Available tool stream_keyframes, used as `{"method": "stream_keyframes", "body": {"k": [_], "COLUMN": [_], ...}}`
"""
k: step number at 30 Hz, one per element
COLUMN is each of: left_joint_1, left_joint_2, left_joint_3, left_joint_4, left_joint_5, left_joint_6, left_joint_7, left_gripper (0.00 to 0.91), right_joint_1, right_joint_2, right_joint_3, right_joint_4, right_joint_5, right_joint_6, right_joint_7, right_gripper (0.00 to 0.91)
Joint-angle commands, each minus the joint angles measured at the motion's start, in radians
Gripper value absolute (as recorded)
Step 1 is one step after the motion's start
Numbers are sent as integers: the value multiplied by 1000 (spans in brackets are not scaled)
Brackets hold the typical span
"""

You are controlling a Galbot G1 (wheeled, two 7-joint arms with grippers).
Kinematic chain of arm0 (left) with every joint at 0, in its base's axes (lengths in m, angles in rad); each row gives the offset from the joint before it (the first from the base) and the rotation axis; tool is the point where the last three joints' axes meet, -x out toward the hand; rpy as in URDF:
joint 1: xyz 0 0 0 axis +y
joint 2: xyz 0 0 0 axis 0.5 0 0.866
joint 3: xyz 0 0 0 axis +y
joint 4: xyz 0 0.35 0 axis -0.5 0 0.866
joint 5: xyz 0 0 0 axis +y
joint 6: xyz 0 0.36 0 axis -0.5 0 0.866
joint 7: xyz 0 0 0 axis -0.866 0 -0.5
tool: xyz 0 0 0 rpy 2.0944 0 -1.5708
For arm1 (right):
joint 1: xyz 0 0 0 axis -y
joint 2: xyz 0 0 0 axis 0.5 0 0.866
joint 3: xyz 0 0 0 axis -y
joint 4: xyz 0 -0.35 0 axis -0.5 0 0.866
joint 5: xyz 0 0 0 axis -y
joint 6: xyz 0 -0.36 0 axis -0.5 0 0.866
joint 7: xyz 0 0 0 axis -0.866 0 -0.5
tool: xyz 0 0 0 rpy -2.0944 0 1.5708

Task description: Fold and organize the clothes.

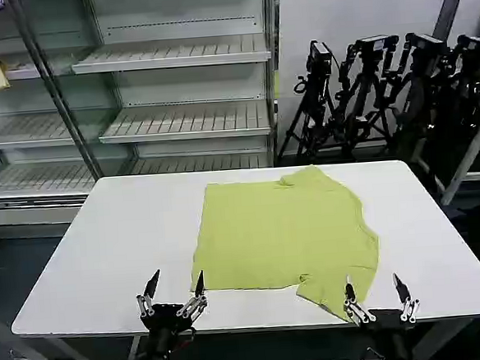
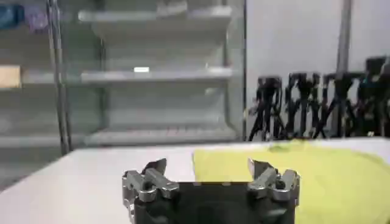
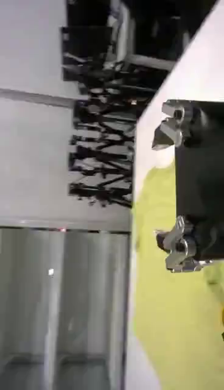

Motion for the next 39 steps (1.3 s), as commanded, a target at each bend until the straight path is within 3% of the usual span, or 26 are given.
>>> {"method": "stream_keyframes", "body": {"k": [1, 10, 25, 26, 27, 28, 29, 30, 31, 32, 35, 39], "left_joint_1": [-57, -109, -265, -270, -271, -272, -273, -274, -275, -276, -279, -277], "left_joint_2": [19, 63, 97, 97, 96, 96, 96, 96, 96, 96, 97, 98], "left_joint_3": [-4, 42, 92, 94, 95, 96, 99, 100, 102, 104, 110, 115], "left_joint_4": [34, 67, 181, 188, 192, 195, 200, 202, 205, 208, 213, 216], "left_joint_5": [-133, -134, -188, -192, -194, -198, -201, -202, -203, -203, -205, -212], "left_joint_6": [206, 208, 208, 208, 208, 208, 208, 208, 208, 208, 208, 208], "left_joint_7": [-66, -60, -67, -67, -67, -66, -67, -67, -67, -67, -68, -68], "left_gripper": [907, 907, 907, 816, 635, 262, 121, 50, 20, 20, 20, 20], "right_joint_1": [5, 48, 89, 90, 91, 92, 92, 93, 93, 93, 92, 91], "right_joint_2": [15, 36, 62, 63, 63, 62, 62, 62, 62, 61, 59, 56], "right_joint_3": [-29, -47, -33, -32, -32, -33, -33, -33, -33, -32, -31, -29], "right_joint_4": [-14, -64, -127, -128, -130, -132, -134, -135, -137, -138, -140, -140], "right_joint_5": [19, 29, 91, 98, 105, 117, 126, 129, 141, 146, 154, 165], "right_joint_6": [-104, -144, -149, -150, -150, -150, -150, -149, -149, -149, -147, -146], "right_joint_7": [36, 42, 47, 48, 47, 47, 48, 49, 51, 52, 56, 56], "right_gripper": [907, 907, 907, 907, 907, 907, 907, 574, 312, 202, 0, 0]}}
